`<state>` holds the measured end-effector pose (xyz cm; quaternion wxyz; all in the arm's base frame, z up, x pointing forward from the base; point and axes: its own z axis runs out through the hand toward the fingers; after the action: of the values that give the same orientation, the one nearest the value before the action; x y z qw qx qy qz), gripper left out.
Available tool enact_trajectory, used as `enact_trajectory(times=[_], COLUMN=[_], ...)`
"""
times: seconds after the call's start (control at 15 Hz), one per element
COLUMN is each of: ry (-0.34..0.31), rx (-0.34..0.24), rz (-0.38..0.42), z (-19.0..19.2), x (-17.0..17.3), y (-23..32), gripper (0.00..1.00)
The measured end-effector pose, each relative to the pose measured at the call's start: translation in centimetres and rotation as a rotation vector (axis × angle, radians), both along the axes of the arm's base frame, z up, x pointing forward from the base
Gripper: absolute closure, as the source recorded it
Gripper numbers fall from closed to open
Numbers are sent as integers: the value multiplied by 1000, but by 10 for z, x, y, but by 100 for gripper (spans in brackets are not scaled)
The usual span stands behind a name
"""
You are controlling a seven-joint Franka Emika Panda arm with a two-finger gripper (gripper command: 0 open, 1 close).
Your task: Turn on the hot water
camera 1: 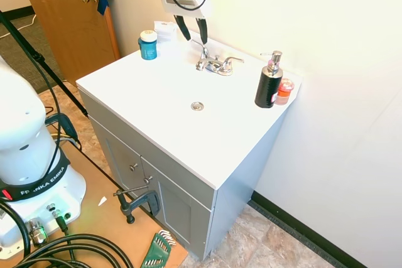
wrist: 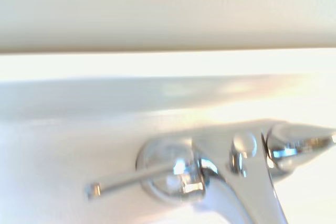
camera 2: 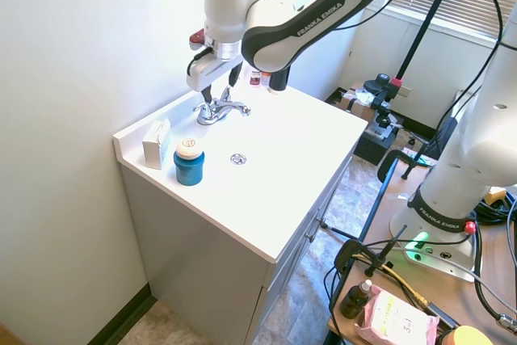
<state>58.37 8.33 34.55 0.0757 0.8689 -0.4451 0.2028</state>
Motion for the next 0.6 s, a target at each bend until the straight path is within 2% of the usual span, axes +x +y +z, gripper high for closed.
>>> enact_trajectory(times=[0.2, 0.6], ry=[-35, 8], rx=[-11, -19], rz=[-5, -16], z=[3, -37], x=[21, 27], y=[4, 10], gripper=[0, 0])
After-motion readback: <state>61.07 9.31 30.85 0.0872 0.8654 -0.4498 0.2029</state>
